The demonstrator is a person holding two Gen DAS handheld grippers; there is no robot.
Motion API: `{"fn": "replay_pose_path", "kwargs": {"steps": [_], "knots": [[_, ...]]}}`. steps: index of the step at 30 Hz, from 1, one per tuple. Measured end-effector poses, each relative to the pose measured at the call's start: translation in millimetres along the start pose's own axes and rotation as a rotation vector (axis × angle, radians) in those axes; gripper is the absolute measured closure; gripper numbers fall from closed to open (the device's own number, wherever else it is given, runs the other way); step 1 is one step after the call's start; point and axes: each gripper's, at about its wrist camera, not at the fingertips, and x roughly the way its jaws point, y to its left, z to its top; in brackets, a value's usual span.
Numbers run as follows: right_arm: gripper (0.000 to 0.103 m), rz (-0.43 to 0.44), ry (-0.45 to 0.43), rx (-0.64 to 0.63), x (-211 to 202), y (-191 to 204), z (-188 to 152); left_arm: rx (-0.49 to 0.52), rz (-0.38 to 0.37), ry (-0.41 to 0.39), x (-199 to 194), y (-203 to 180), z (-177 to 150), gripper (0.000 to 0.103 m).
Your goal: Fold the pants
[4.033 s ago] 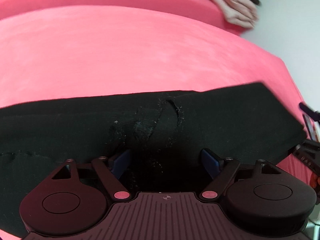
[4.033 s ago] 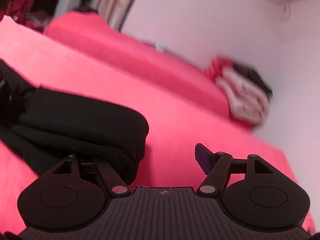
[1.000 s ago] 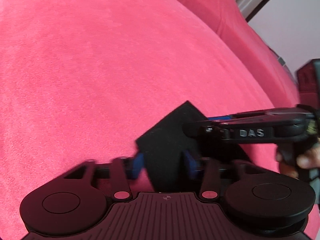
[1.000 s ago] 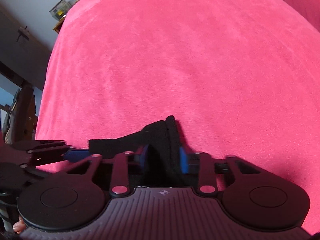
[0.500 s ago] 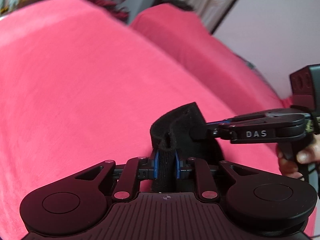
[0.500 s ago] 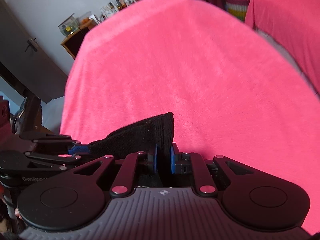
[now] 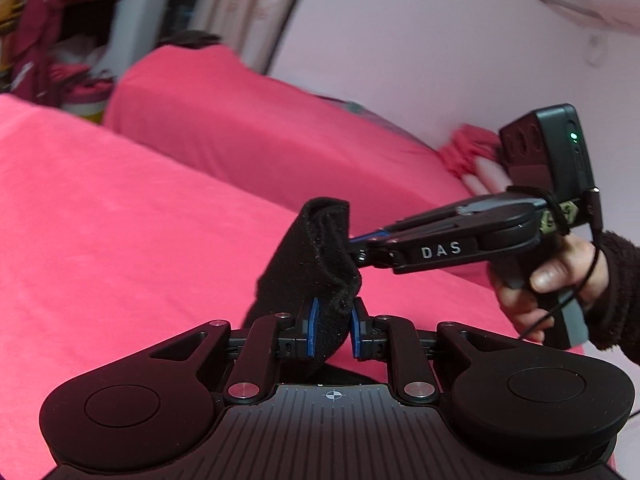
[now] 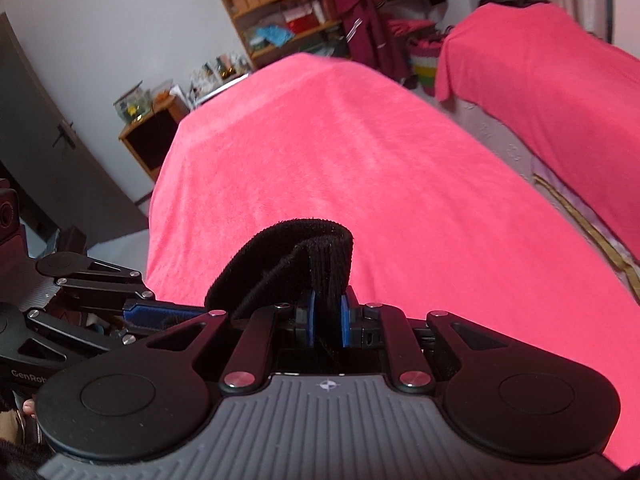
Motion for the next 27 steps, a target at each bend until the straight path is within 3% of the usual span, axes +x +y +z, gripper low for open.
{"fn": "replay_pose_path", "kwargs": {"steps": [7,12,14,19,20,21,25,27], "knots": [[0.088,-0.044,-0.032,0.074,-57,-20,-77,0.085,-0.124,0.08,30,-62,-35,0.019],[0.088,-0.065,-0.039,0.168,-76,-37,-137,0.123,-0.224,0.174,68,-93,-75,0.024],[0.088,-0.073,-0.034,0.194,-76,-41,-159,0.131,-0.248,0.22,84,-104,-92,0.02],[0.09,-0.13,-0.017,0.28,-66,-60,-213,0.182,-0.26,0.325,110,-119,-126,0.02],[0.091,-0.143,-0.014,0.308,-63,-66,-223,0.193,-0.265,0.33,109,-119,-130,0.017],[0.101,-0.153,-0.013,0.341,-60,-73,-233,0.202,-0.263,0.329,108,-119,-129,0.017],[0.101,-0.241,-0.02,0.461,-53,-98,-266,0.217,-0.239,0.321,97,-106,-131,0.008],[0.097,-0.234,-0.05,0.562,-57,-107,-280,0.21,-0.217,0.311,87,-96,-130,0.007]]}}
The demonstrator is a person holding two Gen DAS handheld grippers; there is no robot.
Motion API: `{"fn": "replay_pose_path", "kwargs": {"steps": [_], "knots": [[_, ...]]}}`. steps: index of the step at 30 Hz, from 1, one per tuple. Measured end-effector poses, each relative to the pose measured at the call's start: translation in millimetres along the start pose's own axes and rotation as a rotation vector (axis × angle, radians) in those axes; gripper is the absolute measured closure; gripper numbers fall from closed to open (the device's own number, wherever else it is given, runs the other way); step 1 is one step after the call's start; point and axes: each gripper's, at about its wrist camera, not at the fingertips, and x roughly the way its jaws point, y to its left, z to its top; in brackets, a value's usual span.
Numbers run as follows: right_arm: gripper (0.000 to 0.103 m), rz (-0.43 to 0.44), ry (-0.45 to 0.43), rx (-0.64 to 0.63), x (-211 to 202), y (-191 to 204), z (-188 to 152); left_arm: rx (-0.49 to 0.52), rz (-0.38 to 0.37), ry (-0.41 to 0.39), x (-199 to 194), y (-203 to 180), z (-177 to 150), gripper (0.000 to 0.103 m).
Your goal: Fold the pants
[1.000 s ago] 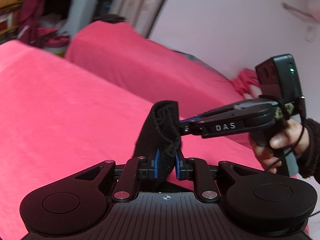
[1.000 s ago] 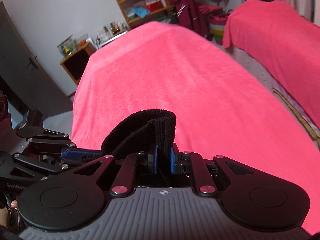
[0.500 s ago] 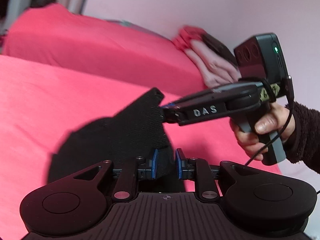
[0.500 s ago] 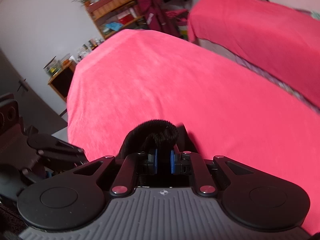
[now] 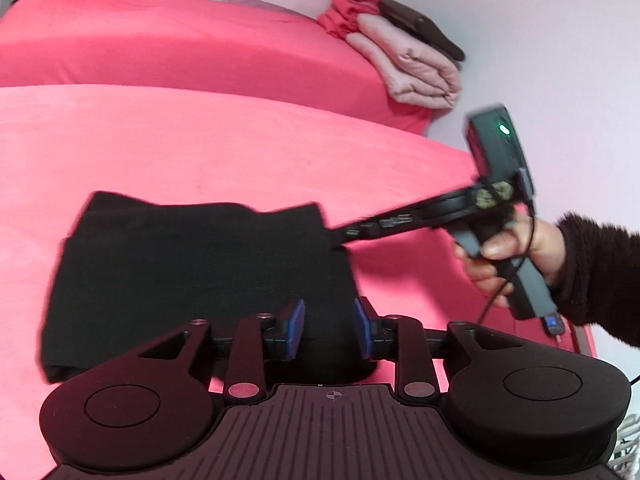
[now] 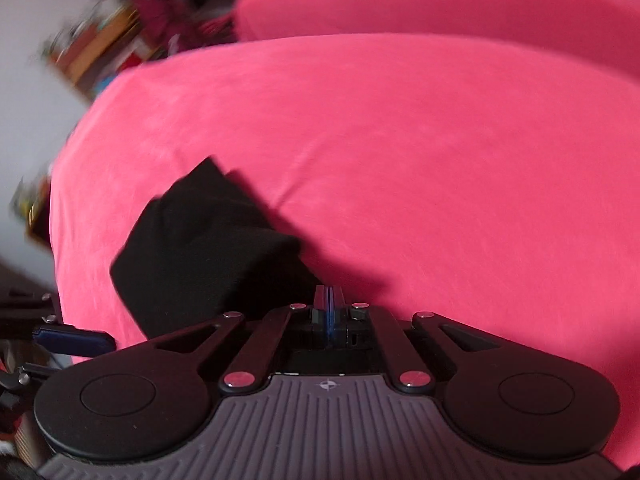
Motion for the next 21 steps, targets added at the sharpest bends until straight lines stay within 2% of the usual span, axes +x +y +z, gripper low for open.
{"fn": "replay_pose_path", "kwargs": {"steps": [2,3,4,5,8,10,11,14,15,16,18,21], "knots": [[0.089,0.046,-0.042,0.101,-10,-8,-6,-0.009,0.031,-0.014,-9,11,4,0.002],[0.074,0.074,-0.065,0.146,-15,-10,-10,-0.014,0.051,-0.023,-14,14,6,0.001],[0.053,0.1,-0.087,0.19,-20,-11,-13,-0.022,0.071,-0.033,-20,21,5,0.0],[0.047,0.123,-0.109,0.234,-24,-11,-17,-0.034,0.091,-0.042,-19,26,10,0.0],[0.043,0.207,-0.148,0.322,-26,-3,-28,-0.087,0.136,-0.061,-33,49,9,0.0],[0.029,0.217,-0.148,0.342,-20,8,-32,-0.126,0.156,-0.07,-34,63,10,0.0],[0.028,0.217,-0.146,0.349,-13,13,-34,-0.143,0.16,-0.073,-35,69,10,0.0],[0.031,0.17,-0.12,0.379,15,28,-36,-0.173,0.174,-0.075,-34,80,12,0.0],[0.045,0.144,-0.107,0.383,25,33,-35,-0.18,0.178,-0.072,-31,83,14,0.0],[0.064,0.123,-0.106,0.382,32,39,-34,-0.184,0.177,-0.071,-29,85,15,0.0],[0.084,0.111,-0.123,0.367,31,49,-31,-0.189,0.179,-0.068,-22,87,19,0.0],[0.085,0.144,-0.206,0.319,-1,63,-33,-0.191,0.172,-0.071,-30,92,14,0.0]]}}
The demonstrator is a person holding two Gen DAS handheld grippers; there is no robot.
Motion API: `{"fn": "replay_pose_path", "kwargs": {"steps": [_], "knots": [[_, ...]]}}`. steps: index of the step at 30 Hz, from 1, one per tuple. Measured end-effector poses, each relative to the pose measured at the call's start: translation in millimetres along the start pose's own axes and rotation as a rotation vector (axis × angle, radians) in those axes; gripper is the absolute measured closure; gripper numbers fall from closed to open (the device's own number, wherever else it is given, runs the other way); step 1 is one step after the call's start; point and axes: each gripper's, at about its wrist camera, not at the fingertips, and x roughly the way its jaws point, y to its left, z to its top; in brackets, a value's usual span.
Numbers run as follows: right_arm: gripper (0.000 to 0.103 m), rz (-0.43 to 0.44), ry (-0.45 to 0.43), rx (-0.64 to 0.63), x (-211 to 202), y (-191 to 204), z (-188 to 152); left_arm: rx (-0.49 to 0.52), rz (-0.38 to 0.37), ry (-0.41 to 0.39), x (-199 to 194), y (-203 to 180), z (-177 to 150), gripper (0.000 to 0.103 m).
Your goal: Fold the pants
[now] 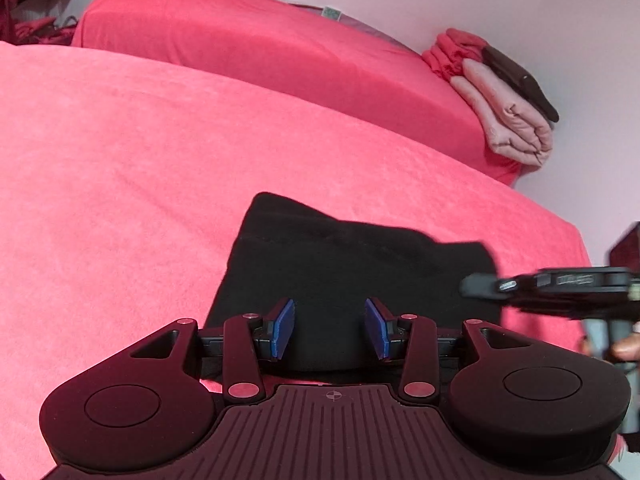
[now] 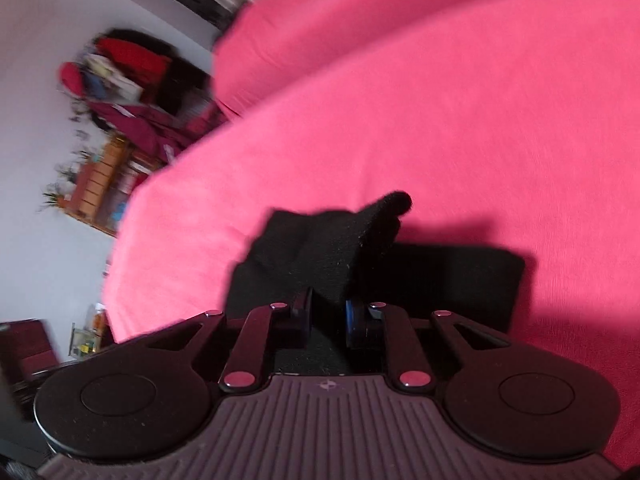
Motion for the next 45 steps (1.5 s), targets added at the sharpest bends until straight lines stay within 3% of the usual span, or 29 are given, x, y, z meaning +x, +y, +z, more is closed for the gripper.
{"fn": "replay_pose_path", "kwargs": {"steps": [3,6,9,15,18,20,23,25,30,32,33,42,44,45], "knots": [[0.087,0.003,-0.04,0.064,-18,-10,-7,-0.003,-0.016,0.006,2,2,-1,0.0],[0.088,-0.111,0.0,0.124,-5,-38,-26,0.008,-0.025,0.025,10,3,-2,0.0],[0.088,-0.102,-0.035,0.197,-2,-49,-35,0.023,-0.018,0.042,20,3,1,0.0],[0.091,-0.157,-0.047,0.147,-8,-37,-37,0.013,-0.047,0.024,33,2,14,0.0],[0.091,-0.3,-0.021,0.108,-8,-41,-39,0.05,-0.028,0.076,56,1,11,0.0],[0.091,-0.328,-0.077,0.047,-17,-31,-36,0.06,-0.019,0.104,64,1,5,0.0],[0.074,-0.374,-0.179,-0.106,-21,4,-26,0.106,-0.012,0.089,62,-4,0,0.0],[0.062,-0.359,-0.197,-0.236,-6,32,-21,0.1,-0.016,0.088,61,-4,0,0.0],[0.058,-0.313,-0.13,-0.414,52,67,-22,0.098,-0.019,0.107,66,-5,4,0.0],[0.056,-0.347,-0.082,-0.454,74,62,-29,0.109,-0.012,0.114,67,-6,4,0.0],[0.056,-0.377,-0.059,-0.463,79,54,-32,0.116,-0.009,0.118,67,-7,4,0.0],[0.049,-0.342,-0.064,-0.392,59,27,-32,0.132,0.022,0.139,74,-17,7,0.0],[0.039,-0.362,-0.068,-0.383,55,25,-35,0.14,0.034,0.144,76,-20,7,0.0],[0.024,-0.388,-0.069,-0.374,51,21,-37,0.145,0.043,0.148,76,-22,8,0.0]]}}
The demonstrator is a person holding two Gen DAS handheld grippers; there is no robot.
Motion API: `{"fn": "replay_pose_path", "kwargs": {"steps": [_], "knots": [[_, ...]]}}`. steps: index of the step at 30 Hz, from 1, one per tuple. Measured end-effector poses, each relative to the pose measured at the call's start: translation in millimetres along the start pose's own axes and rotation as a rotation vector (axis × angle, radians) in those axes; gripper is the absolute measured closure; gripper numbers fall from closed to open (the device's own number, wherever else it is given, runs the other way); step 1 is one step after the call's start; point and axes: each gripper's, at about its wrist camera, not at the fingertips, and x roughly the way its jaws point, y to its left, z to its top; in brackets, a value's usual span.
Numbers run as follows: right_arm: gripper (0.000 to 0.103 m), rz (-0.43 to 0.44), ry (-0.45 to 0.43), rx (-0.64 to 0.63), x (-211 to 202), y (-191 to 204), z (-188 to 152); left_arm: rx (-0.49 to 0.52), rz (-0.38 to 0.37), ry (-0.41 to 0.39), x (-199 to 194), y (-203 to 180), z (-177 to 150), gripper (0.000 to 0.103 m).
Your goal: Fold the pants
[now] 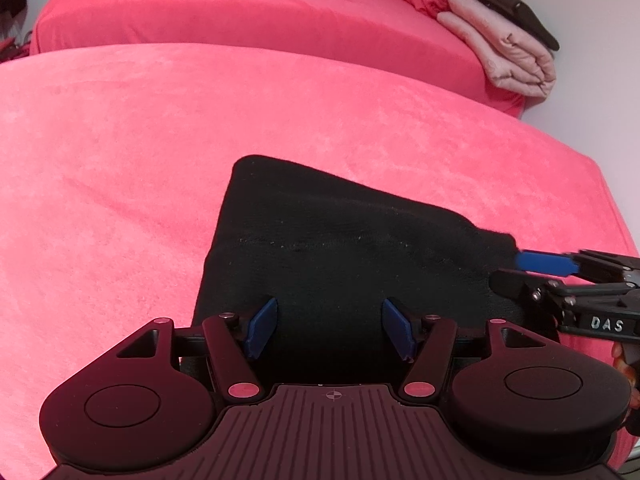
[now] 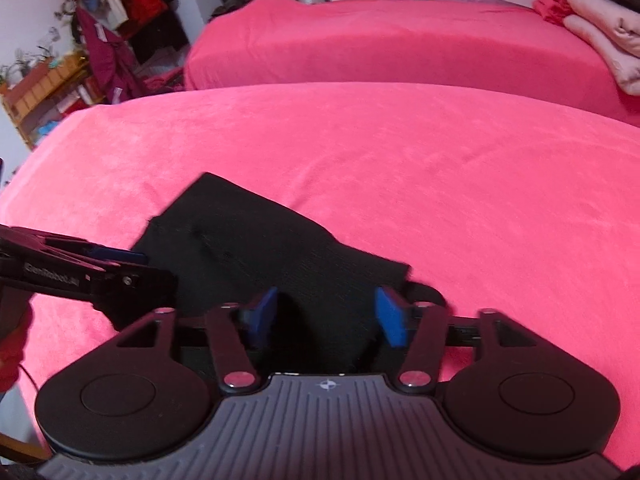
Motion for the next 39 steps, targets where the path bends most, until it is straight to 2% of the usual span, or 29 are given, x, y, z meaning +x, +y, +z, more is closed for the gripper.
{"fn": "replay_pose_path", "kwargs": {"steps": [1,6,13,19,23,26,28,31,39], "knots": [[0.02,-0.027,0.003,0.018,-1,-5,-4,0.004,0.005,0.005,0,-1,1,0.0],[0.017,0.005,0.016,0.199,-16,-41,-22,0.034,0.04,0.027,-1,-9,4,0.0],[0.012,0.002,0.037,0.285,-21,-52,-29,0.064,0.093,0.064,-2,-10,11,0.0],[0.012,0.056,0.058,0.416,-21,-65,-34,0.068,0.131,0.06,-14,2,19,0.0],[0.012,0.144,0.068,0.511,-22,-74,-39,-0.014,0.087,0.049,-19,32,28,0.0],[0.012,0.187,0.09,0.559,-19,-76,-43,-0.101,0.023,0.061,-11,61,34,0.0],[0.011,0.191,0.103,0.569,-17,-76,-46,-0.131,-0.024,0.091,0,75,36,0.0],[0.009,0.193,0.102,0.58,-17,-76,-47,-0.123,-0.042,0.15,21,84,35,0.0],[0.005,0.194,0.109,0.562,-13,-68,-42,-0.17,-0.194,0.195,54,86,39,0.0]]}}
